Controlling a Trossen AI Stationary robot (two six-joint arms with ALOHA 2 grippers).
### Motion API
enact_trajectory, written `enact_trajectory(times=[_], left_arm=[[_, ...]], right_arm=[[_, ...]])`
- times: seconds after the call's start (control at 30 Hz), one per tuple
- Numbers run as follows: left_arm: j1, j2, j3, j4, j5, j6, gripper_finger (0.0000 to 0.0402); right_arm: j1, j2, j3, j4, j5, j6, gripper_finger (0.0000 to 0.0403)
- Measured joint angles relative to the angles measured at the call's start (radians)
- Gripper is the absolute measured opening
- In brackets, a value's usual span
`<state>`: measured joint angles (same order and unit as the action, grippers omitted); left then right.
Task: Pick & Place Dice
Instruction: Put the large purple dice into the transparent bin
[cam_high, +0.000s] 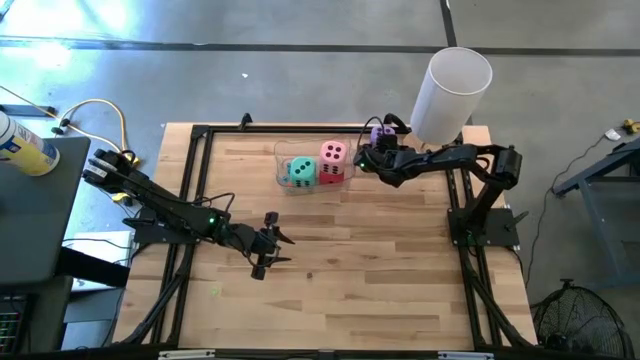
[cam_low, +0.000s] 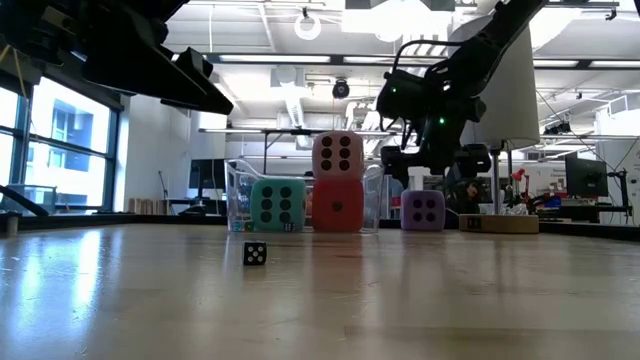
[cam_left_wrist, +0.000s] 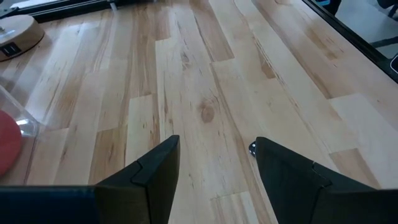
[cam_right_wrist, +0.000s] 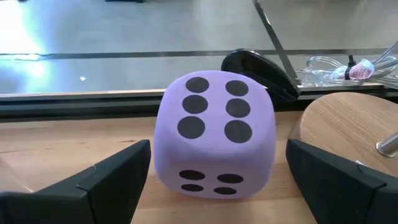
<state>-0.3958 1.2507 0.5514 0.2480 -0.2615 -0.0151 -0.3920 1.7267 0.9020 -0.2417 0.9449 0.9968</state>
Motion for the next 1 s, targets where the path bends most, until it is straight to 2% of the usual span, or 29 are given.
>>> enact_trajectory(times=[0.53, 1.0], left_arm=[[0.000, 0.000, 0.000, -0.001, 0.000, -0.011, 0.0202], [0.000, 0.000, 0.000, -0.004, 0.005, -0.002, 0.0202]], right_arm=[[-0.025, 0.016, 0.000, 0.083, -0.054, -0.084, 0.0366], [0.007, 0.048, 0.000, 0.108, 0.021, -0.085, 0.0366]])
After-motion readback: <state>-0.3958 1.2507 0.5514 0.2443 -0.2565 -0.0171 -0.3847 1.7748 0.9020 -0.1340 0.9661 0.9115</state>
